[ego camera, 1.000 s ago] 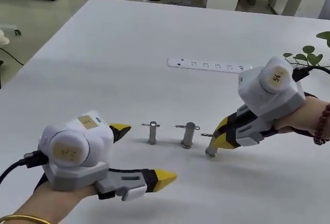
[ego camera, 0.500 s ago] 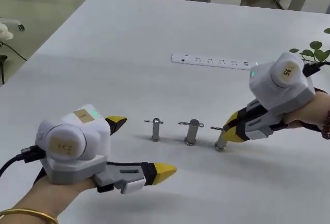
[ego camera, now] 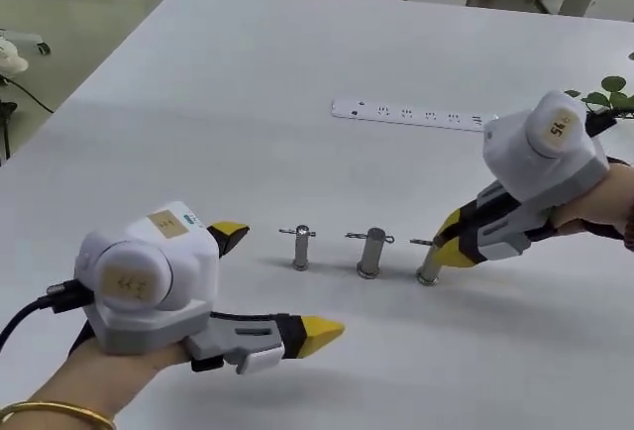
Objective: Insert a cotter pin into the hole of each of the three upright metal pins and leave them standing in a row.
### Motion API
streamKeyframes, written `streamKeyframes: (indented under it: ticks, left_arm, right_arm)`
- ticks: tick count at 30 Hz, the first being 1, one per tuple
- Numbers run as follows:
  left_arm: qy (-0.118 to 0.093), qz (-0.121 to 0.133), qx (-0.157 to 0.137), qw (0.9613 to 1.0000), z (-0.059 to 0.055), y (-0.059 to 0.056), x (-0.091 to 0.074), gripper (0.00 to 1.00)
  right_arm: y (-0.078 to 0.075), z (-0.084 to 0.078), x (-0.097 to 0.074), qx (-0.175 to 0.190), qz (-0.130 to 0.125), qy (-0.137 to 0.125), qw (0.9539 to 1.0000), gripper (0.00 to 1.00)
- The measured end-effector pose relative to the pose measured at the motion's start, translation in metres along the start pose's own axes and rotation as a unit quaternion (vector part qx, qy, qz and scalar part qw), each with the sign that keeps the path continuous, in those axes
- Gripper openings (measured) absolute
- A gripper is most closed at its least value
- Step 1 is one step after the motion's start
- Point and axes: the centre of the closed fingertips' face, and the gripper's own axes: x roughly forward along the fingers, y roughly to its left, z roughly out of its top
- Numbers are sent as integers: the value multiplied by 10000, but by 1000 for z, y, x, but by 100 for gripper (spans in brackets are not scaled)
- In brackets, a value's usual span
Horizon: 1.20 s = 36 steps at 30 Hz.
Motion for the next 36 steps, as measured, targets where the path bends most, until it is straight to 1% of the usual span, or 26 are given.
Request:
streamKeyframes:
  ticks: [10,14,16,23,32,36]
  left_arm:
    - [27,-15,24,10000,-1,-1,1,89]
    - [42,-15,36,10000,-2,-1,2,89]
    - [26,-33,12,10000,-1,-2,2,89]
    - [45,-46,17,10000,-2,-3,2,89]
    - [88,-37,26,10000,-4,-2,3,89]
    - [102,-34,32,9999,-5,-2,3,89]
  right_arm:
    - [-2,-1,0,-137,53,-3,9999,8]
    - [-3,0,0,-95,37,-14,9999,8]
    - [-3,0,0,-138,49,-23,9999,8]
    - [-2,0,0,67,135,-129,9998,9]
    - [-1,-2,1,-117,156,-85,9998,9]
    - [-1,-2,1,-258,156,-58,9995,9]
